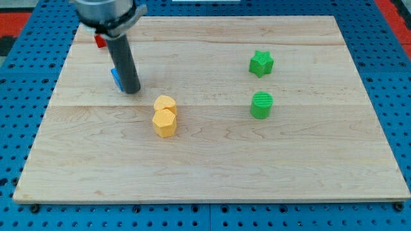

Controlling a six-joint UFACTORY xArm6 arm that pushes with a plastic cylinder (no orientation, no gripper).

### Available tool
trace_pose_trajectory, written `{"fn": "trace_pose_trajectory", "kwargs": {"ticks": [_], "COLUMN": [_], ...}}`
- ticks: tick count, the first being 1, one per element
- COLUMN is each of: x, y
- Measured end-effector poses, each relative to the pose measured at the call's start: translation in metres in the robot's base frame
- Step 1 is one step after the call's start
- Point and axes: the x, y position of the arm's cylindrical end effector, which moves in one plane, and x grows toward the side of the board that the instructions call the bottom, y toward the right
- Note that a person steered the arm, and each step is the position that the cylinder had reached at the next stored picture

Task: Push the blue cube below blue triangle

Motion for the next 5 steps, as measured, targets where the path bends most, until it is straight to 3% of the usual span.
{"fn": "trace_pose_trajectory", "kwargs": {"ticks": [1,2,3,4,5], "x": [-0.052,-0.064,-0.006,-0.021,-0.053], "y": [0.000,-0.008,-0.007,-0.068,-0.072]}}
